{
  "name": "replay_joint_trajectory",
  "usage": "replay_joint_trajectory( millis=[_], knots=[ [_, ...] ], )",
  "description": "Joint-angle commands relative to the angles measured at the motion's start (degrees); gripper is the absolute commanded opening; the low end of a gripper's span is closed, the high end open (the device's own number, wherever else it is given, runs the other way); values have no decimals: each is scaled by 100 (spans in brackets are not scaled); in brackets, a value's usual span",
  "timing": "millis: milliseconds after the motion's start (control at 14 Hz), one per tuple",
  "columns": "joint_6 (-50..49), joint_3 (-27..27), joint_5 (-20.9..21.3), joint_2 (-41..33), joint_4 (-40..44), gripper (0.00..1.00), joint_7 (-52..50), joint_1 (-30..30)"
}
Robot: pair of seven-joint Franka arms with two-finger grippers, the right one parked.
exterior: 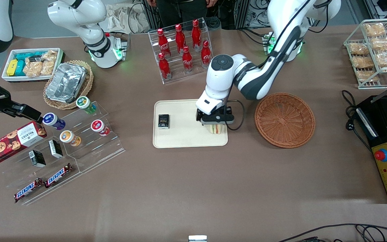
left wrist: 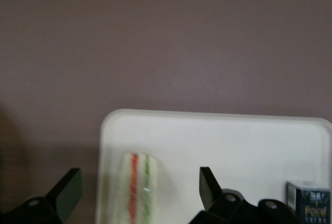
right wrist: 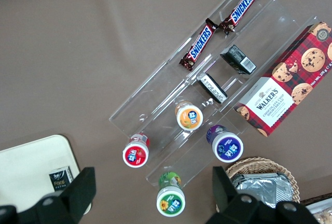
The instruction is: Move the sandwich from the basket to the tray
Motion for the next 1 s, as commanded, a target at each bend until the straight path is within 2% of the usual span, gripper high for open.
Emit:
replay_joint_trajectory(
  millis=[0,143,214,357,500,571,714,786,929],
  knots=[
    [-876,-209,-194,-598,255,100,568,545],
    [-1227,-210,-747,-1012,316,100,1358,1037],
    [-1438,-209,-880,-1153,360,100,1798,1231],
    [-1895,-209,-934,-1417,361,100,2283,1557],
    [-2229,-201,-1222,-1575,396,100,2408,1794],
    [-2344,-183,-1198,-1707,431,100,2583,1935],
    [-2747,-218,-1311,-1979,370,100,3686,2426],
    [-3037,-149,-1486,-2102,369,100,4196,2437],
    [-3180,481,-1741,-2366,326,100,4744,2228]
  ],
)
